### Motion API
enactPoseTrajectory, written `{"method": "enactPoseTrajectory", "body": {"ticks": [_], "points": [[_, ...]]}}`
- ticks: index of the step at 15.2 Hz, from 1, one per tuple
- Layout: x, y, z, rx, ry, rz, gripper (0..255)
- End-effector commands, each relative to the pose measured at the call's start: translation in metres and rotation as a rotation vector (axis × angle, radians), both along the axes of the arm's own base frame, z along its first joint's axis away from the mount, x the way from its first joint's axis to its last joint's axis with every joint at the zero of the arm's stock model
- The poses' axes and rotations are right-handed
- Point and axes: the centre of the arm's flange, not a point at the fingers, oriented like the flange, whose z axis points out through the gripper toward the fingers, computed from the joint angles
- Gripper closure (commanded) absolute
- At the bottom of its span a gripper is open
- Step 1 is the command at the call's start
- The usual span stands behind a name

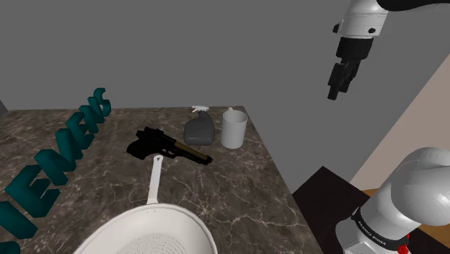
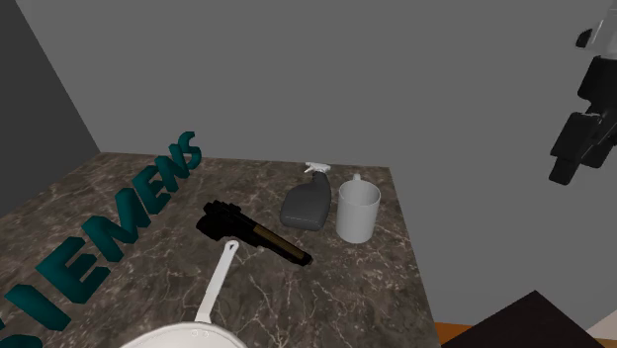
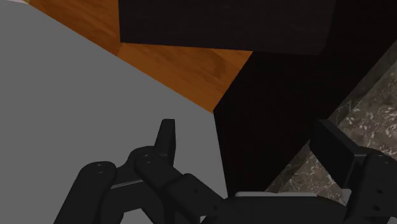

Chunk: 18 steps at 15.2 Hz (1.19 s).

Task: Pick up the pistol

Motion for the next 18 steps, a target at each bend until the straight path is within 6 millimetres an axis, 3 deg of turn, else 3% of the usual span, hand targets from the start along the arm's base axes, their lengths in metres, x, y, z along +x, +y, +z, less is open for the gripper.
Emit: {"method": "enactPoseTrajectory", "body": {"ticks": [1,18], "points": [[0.0,0.0,0.0,0.0,0.0,0.0,0],[0.096,0.166,-0.053,0.175,-0.067,0.142,0]]}}
